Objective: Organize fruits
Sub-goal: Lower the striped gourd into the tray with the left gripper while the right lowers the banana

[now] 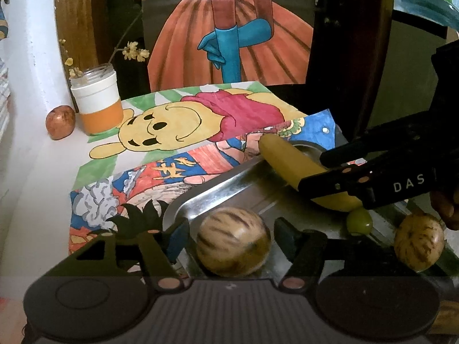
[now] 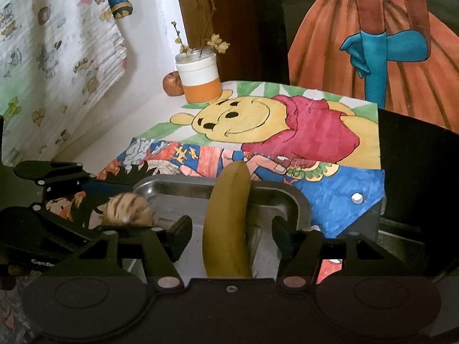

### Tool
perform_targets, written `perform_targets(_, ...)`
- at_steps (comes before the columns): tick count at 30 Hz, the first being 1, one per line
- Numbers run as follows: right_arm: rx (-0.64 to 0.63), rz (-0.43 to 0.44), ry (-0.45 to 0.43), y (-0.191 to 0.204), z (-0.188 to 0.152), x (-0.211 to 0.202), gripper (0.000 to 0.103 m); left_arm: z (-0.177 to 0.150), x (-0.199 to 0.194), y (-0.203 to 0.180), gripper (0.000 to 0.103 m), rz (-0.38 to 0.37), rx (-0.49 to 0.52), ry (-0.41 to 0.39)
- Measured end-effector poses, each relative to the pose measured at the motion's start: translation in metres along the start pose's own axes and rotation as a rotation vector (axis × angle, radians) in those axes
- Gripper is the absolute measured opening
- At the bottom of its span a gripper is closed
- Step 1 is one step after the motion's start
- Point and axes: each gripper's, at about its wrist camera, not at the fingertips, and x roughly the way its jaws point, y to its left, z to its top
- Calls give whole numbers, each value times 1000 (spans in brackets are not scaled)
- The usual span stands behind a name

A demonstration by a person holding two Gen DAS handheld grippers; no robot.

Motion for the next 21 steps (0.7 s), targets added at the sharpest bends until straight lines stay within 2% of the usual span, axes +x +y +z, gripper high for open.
perform_targets(9, 19, -20, -41, -3, 2, -13, 77, -2, -13, 5, 80, 6, -22, -33)
perform_targets(21, 48, -46, -76, -4, 1, -21, 93, -10, -25, 23, 97, 69, -164, -87)
